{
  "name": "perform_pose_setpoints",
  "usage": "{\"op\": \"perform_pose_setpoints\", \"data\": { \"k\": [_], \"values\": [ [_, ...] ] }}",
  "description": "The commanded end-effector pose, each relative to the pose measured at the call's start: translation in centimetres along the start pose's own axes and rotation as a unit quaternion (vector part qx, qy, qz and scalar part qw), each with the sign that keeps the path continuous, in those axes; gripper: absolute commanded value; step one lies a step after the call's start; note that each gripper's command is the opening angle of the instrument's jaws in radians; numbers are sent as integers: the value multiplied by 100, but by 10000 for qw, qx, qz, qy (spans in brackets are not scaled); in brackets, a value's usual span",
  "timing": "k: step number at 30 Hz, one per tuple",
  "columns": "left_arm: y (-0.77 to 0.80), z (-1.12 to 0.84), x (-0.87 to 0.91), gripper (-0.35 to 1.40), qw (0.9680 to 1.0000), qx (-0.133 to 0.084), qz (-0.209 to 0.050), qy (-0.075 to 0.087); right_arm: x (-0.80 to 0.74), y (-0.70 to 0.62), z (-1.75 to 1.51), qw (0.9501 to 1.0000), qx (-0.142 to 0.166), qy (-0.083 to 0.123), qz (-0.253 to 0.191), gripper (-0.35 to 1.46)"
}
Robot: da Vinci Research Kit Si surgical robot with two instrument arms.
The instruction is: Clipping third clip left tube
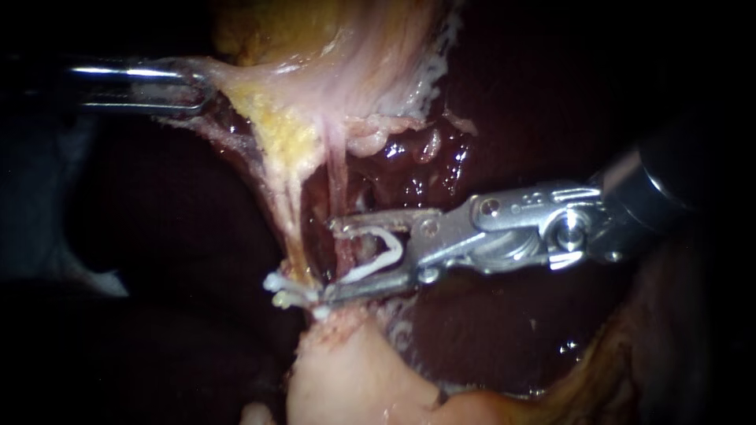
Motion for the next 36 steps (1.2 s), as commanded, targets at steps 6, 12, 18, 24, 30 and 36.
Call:
{"op": "perform_pose_setpoints", "data": {
  "k": [6,12,18,24,30,36],
  "values": [
    [0,1,0,-35,10000,4,-1,2,-1,8,7,10000,-26,42,26,50],
    [1,2,0,-35,10000,9,-2,4,0,14,17,9999,85,128,74,50],
    [1,3,0,-35,10000,9,-2,4,3,15,26,9984,361,408,155,50],
    [1,3,0,-35,10000,10,-3,5,6,14,35,9967,616,511,148,49],
    [1,4,1,-35,10000,11,-4,6,11,16,46,9957,662,602,220,48],
    [2,5,1,-35,10000,15,-5,8,16,18,57,9948,642,726,310,48]
  ]
}}
